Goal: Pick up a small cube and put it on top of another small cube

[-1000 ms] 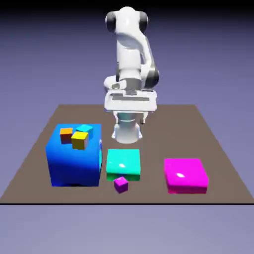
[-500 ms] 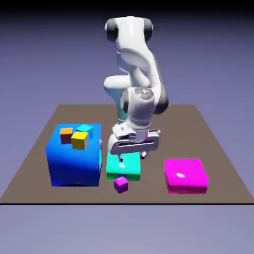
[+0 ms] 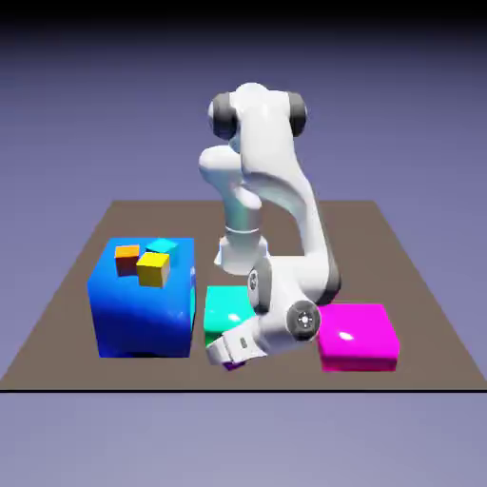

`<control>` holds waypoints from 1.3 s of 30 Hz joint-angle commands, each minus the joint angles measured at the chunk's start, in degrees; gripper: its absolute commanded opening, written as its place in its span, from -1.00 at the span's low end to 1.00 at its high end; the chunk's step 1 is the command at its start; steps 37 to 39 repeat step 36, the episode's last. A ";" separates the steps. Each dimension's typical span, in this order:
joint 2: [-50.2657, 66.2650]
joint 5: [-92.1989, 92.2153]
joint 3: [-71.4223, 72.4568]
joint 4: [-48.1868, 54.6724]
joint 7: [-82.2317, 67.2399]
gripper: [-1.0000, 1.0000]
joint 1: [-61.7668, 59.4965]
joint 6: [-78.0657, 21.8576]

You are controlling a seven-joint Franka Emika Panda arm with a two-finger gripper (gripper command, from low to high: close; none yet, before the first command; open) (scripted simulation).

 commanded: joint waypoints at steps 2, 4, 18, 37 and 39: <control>1.11 -0.80 -0.43 -3.86 0.86 0.00 -0.73 4.98; 1.91 -1.38 -0.74 -6.61 1.47 0.00 -1.26 8.53; -17.26 -2.07 -13.84 -2.28 -19.44 -1.00 4.31 -1.83; -30.33 -13.13 -31.65 -15.45 -26.29 1.00 5.59 -4.10; -30.33 -13.13 -31.65 -15.45 -26.29 1.00 5.59 -4.10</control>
